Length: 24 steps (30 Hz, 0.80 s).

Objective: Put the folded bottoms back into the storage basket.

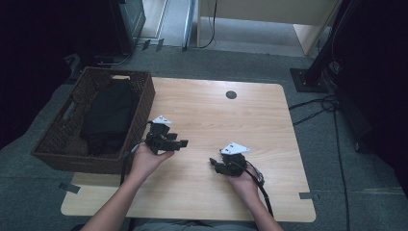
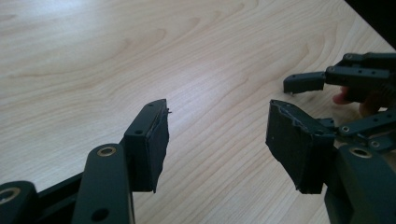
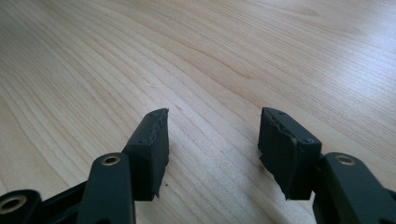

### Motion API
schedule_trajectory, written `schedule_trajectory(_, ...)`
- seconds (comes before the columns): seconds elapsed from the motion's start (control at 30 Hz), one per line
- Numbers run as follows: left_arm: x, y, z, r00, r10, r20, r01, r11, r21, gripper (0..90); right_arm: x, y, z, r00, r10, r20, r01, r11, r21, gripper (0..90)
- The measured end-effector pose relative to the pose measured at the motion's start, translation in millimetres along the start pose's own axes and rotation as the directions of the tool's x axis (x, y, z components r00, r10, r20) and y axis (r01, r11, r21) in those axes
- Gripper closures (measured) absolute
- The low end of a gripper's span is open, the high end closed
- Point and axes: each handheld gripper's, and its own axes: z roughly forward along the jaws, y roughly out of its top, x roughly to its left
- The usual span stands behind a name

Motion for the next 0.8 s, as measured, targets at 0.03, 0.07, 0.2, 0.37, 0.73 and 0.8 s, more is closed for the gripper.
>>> schedule_trajectory(0.03, -0.1, -1.9, 2.7, 1.0000, 0.005, 0.002, -0.005, 1.0000, 0.005, 38.8, 0.1, 0.0, 0.0, 1.0000, -0.003, 0.002, 0.003, 1.000, 0.000, 43.0)
schedule_trajectory(0.07, -0.1, -1.9, 2.7, 1.0000, 0.005, 0.002, -0.005, 1.0000, 0.005, 38.7, 0.1, 0.0, 0.0, 1.0000, -0.003, 0.002, 0.003, 1.000, 0.000, 43.0)
schedule_trajectory(0.2, -1.0, -9.7, 13.5, 1.0000, 0.007, -0.004, -0.007, 0.9997, 0.023, 38.5, 0.2, 0.0, 0.1, 1.0000, -0.007, 0.003, 0.007, 1.000, 0.002, 43.0)
schedule_trajectory(0.37, -3.4, -18.4, 25.9, 0.9981, 0.055, -0.028, -0.053, 0.9968, 0.060, 37.7, 1.4, -0.4, -0.5, 0.9999, -0.014, 0.005, 0.014, 1.000, 0.006, 42.2)
schedule_trajectory(0.73, -2.5, -27.8, 36.1, 0.9962, 0.077, -0.042, -0.072, 0.9920, 0.103, 36.7, 2.5, -0.7, -0.8, 0.9999, -0.015, 0.004, 0.015, 1.000, 0.008, 41.0)
schedule_trajectory(0.8, -2.0, -28.2, 37.0, 0.9954, 0.082, -0.049, -0.076, 0.9906, 0.113, 36.4, 2.6, -0.7, -0.7, 0.9999, -0.016, 0.003, 0.016, 1.000, 0.009, 40.6)
